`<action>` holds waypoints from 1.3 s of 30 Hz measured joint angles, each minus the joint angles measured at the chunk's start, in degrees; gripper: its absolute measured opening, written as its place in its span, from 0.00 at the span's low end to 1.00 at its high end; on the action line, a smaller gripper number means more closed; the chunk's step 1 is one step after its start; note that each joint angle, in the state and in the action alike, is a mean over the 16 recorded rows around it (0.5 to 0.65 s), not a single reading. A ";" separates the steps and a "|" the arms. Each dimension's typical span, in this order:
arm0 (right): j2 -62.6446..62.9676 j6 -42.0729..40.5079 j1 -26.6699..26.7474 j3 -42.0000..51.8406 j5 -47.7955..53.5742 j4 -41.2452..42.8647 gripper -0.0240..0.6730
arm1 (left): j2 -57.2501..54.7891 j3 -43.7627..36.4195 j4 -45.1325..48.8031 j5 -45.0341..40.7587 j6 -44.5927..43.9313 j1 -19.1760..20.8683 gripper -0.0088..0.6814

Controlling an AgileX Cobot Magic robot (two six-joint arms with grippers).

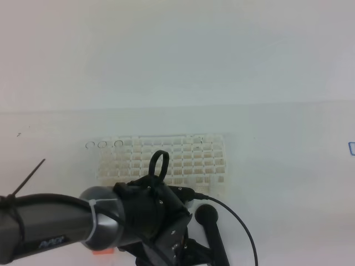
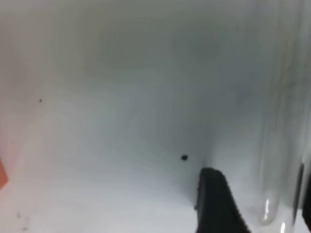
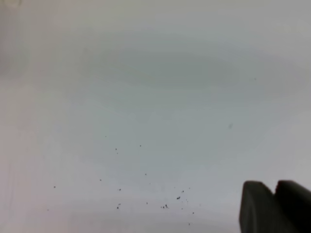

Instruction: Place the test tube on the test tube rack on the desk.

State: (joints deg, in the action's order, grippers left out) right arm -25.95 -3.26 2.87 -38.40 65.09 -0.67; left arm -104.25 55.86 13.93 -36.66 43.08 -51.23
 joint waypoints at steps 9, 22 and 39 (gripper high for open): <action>0.00 -0.01 0.00 0.00 0.00 -0.09 0.16 | 0.01 0.00 -0.37 0.03 0.21 -0.01 0.14; -0.01 0.30 0.00 0.00 -0.01 -0.93 0.14 | 7.71 1.04 -1.08 -3.95 1.40 0.00 0.01; -0.75 -14.17 0.00 0.00 -9.90 -27.07 0.11 | 50.26 -4.05 6.80 0.48 -0.72 0.00 0.01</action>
State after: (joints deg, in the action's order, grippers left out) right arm -26.70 -17.43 2.87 -38.40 55.19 -27.75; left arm -53.99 51.82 20.73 -36.18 42.36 -51.23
